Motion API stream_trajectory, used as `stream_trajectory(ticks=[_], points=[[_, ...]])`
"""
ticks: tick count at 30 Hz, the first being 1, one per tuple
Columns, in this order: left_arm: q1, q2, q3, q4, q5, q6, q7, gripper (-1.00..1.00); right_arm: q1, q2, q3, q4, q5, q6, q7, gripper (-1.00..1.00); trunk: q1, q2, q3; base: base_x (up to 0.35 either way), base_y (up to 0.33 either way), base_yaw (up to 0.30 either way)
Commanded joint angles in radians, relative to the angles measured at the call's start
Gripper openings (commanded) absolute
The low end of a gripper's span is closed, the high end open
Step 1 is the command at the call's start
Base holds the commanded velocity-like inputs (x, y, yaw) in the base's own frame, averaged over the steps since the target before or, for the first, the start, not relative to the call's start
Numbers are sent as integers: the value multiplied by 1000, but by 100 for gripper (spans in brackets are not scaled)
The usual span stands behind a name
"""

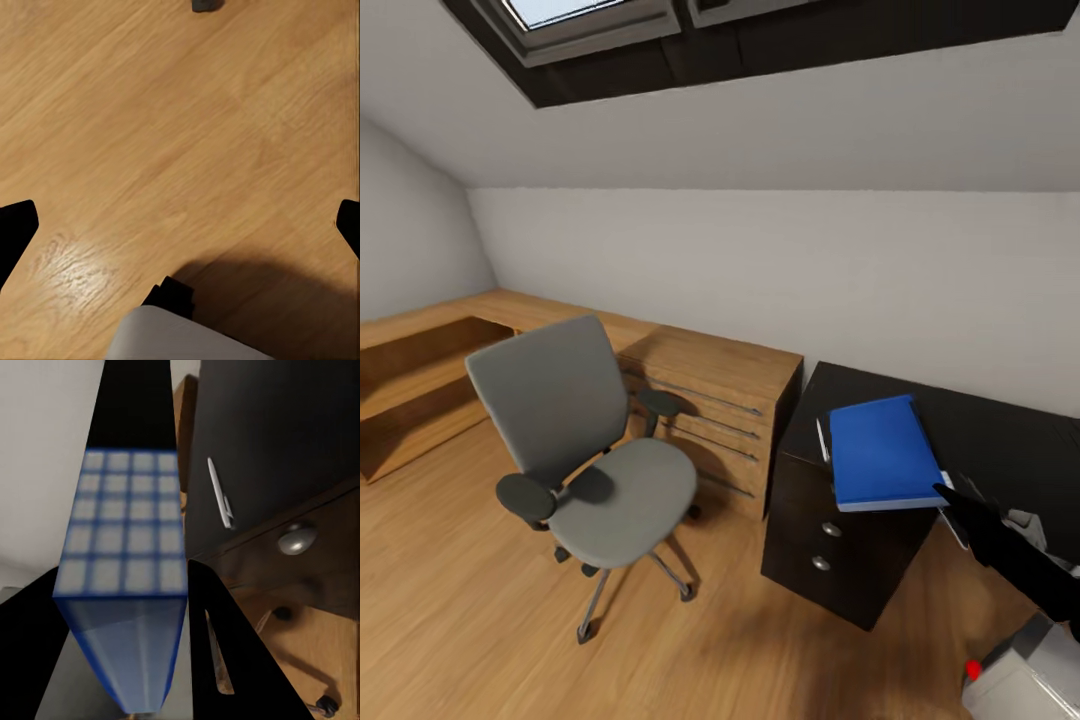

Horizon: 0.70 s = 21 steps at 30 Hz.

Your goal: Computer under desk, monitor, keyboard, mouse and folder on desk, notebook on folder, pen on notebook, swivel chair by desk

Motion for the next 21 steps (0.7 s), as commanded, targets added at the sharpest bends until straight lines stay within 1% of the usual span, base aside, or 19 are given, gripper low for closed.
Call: stream_trajectory(ticks=[1, 7, 17, 21], points=[[0, 1, -7, 1, 11, -5, 7, 100, -1, 0, -2, 1, 4, 6, 5, -100, -4, 7, 3, 0, 0, -279], [0, 0, -6, 3, 11, -5, 7, 100, -1, -1, -10, 3, 4, 6, 5, -100, -27, 49, 25, 0, 0, -279], [0, 0, -6, 4, 12, -5, 7, 100, -1, -1, -12, 3, 6, 4, 6, -100, -65, 119, 62, 0, 0, -279], [0, 0, -5, 4, 11, -7, 7, 100, -1, 0, -12, 3, 7, 4, 7, -100, -65, 119, 65, 0, 0, -279]])
